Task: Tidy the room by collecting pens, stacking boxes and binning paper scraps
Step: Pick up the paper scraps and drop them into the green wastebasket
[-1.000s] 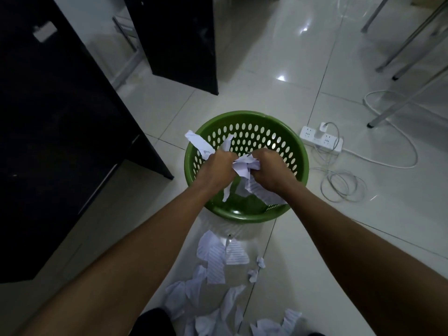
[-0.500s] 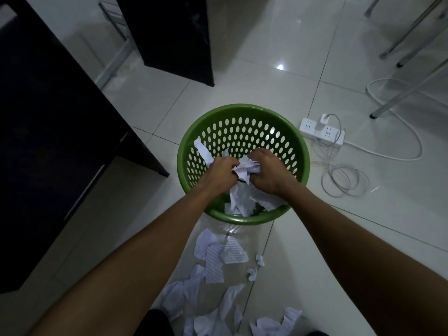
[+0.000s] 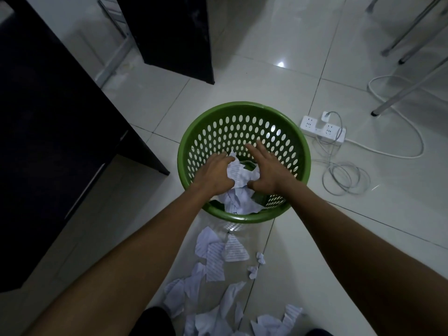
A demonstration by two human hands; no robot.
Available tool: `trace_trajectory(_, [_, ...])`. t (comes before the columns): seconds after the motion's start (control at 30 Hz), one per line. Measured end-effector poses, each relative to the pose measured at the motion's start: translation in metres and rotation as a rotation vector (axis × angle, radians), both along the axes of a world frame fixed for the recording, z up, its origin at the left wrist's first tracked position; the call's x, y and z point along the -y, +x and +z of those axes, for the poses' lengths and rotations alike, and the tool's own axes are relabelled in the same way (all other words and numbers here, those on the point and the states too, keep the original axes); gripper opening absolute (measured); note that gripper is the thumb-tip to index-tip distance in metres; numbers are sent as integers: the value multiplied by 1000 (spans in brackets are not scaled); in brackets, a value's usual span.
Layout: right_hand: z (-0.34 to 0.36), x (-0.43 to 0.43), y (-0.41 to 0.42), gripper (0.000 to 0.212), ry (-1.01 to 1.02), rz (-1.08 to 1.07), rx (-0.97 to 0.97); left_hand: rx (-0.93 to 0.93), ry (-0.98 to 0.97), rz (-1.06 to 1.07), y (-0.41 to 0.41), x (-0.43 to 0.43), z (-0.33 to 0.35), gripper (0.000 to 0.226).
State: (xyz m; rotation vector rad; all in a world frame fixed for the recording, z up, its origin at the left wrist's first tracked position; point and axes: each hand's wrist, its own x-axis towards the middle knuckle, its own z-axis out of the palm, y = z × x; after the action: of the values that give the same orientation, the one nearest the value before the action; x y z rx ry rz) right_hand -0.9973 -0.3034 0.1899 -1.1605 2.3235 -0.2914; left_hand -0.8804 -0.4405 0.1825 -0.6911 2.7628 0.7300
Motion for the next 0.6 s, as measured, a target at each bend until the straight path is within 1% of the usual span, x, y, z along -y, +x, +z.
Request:
trace_trajectory(0.17, [-1,0,2,105,-12,4,4,10,25,2,2,1,0,73])
trace_trajectory(0.33, [0,0,8,101,-22,-3,29,-54,44,24,9,0,5,67])
trace_trajectory(0.6, [17,-8,25,83,-82,-7,13,-117,54,98,20,-15,29,54])
